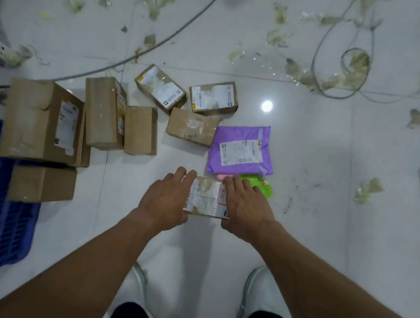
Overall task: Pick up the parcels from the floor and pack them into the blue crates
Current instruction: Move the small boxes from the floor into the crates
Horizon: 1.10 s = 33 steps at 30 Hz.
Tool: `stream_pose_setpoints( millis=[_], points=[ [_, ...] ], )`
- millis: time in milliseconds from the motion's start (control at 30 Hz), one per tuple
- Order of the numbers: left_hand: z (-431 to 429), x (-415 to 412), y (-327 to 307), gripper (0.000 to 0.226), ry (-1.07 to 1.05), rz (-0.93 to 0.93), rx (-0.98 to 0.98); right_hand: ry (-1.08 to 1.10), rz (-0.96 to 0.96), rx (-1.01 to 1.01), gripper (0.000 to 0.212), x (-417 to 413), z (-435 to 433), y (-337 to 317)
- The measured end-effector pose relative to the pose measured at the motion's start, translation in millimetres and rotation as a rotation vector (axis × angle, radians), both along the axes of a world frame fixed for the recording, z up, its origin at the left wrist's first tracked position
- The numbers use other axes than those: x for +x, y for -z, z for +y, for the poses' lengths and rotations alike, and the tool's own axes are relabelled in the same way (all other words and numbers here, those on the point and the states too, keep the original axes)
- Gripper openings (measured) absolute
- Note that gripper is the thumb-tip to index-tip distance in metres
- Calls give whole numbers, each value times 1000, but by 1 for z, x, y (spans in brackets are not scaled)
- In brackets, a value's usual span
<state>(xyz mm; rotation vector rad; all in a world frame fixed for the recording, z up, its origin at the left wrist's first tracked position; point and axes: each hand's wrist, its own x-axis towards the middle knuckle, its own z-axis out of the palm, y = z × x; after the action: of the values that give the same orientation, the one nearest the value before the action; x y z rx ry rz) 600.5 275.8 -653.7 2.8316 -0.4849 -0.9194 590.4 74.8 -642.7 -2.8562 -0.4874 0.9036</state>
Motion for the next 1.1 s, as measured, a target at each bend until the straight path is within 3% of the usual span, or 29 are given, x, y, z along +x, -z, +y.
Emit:
stream_pose_setpoints(
  millis=[333, 633, 867, 1100],
  points=[
    [9, -13, -260, 98, -71, 22, -98, -97, 31, -34, 91, 7, 0, -255],
    [43, -50, -447, 98, -141, 17, -72, -178, 0, -18, 95, -14, 33, -448],
    [76, -85, -552, 98, -272, -61, 13, -309, -100, 10, 88, -25, 79, -534],
    [124, -142, -623, 98, -595, -193, 63, -606, -231, 85, 81, -18, 157, -599]
  ],
)
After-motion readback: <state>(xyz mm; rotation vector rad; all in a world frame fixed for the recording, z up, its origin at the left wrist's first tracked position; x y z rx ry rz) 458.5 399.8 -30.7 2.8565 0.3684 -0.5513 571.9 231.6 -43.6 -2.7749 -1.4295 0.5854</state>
